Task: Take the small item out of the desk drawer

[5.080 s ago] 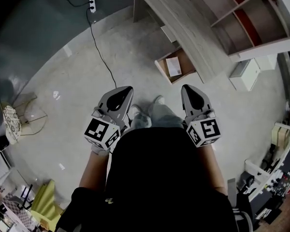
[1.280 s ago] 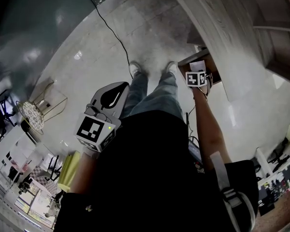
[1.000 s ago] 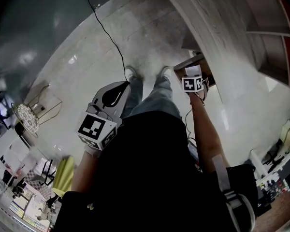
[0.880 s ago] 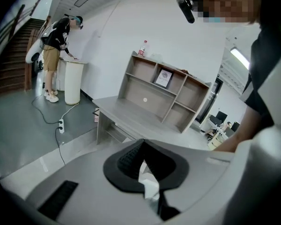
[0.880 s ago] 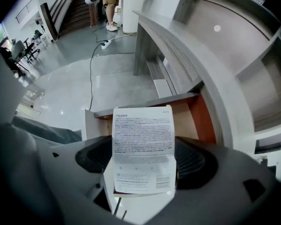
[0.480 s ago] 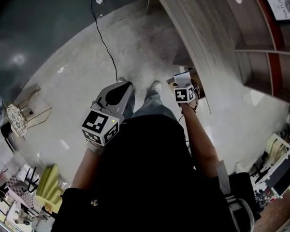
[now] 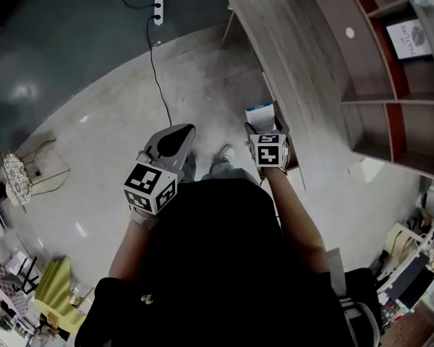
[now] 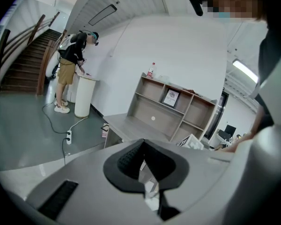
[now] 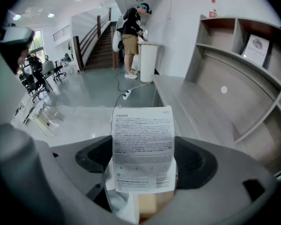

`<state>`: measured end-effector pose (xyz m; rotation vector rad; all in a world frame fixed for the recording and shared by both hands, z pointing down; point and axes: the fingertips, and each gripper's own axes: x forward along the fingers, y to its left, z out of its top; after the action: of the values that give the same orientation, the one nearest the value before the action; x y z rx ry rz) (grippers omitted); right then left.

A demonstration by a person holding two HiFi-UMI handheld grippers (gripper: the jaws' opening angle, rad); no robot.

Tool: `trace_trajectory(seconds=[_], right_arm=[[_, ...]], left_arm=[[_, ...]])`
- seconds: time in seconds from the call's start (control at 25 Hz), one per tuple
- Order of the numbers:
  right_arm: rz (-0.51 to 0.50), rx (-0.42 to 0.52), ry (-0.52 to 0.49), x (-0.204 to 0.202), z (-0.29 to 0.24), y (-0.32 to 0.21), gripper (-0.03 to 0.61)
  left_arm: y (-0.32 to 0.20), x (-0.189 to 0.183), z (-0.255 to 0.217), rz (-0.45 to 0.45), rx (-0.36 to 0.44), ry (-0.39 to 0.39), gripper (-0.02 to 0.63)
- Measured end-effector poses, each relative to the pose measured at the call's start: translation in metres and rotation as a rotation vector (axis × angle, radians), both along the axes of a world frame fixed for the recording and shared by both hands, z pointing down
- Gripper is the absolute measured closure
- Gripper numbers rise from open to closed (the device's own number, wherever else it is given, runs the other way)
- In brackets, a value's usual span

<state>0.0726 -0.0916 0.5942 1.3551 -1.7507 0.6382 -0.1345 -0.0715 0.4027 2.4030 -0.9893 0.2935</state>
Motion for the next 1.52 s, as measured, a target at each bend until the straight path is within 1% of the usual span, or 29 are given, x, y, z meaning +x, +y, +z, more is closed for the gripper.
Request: trace_trajectory(seconds=[0.32,0.52,0.64,0.8,0.96,1.2,1.36,1.52], right_arm=[[-0.076,0.262,-0.165,-0.050,-0.110,-0.045,0.176],[-0.158,0.424,-0.287,-0.084,-0.181,-0.055,0.176],[-0.219,0.515,-0.342,-0.103,-0.219,-0.058,0.176],[-0.275,0.620,-0.402,-0.117,-0.265,-0.060,0.176],[-0.320,0.700,-0.449,-0.127,-0.300,-0.058,0.176],[-0.362,0.781,-0.511,-0.136,-0.336,-0.053,0.176],[-0.386,0.829,-0.532,-0.139,-0.354,-0.049,0.176],[-0.404,0.850,-0.553,-0.142,-0.367,-0.047,0.176]], left_arm=[[-0.022,-0.017,-0.024,-0.052,0.076,0.018,0.606],[-0.031,-0.024,-0.040,-0.063,0.121,0.021,0.606],[-0.036,-0.029,-0.051,-0.069,0.154,0.016,0.606],[-0.041,-0.033,-0.068,-0.071,0.204,0.024,0.606],[-0.045,-0.038,-0.086,-0.071,0.263,0.041,0.606],[-0.047,-0.041,-0.107,-0.065,0.327,0.052,0.606],[-0.048,-0.045,-0.116,-0.075,0.344,0.060,0.606],[-0.050,-0.046,-0.120,-0.068,0.351,0.068,0.606]])
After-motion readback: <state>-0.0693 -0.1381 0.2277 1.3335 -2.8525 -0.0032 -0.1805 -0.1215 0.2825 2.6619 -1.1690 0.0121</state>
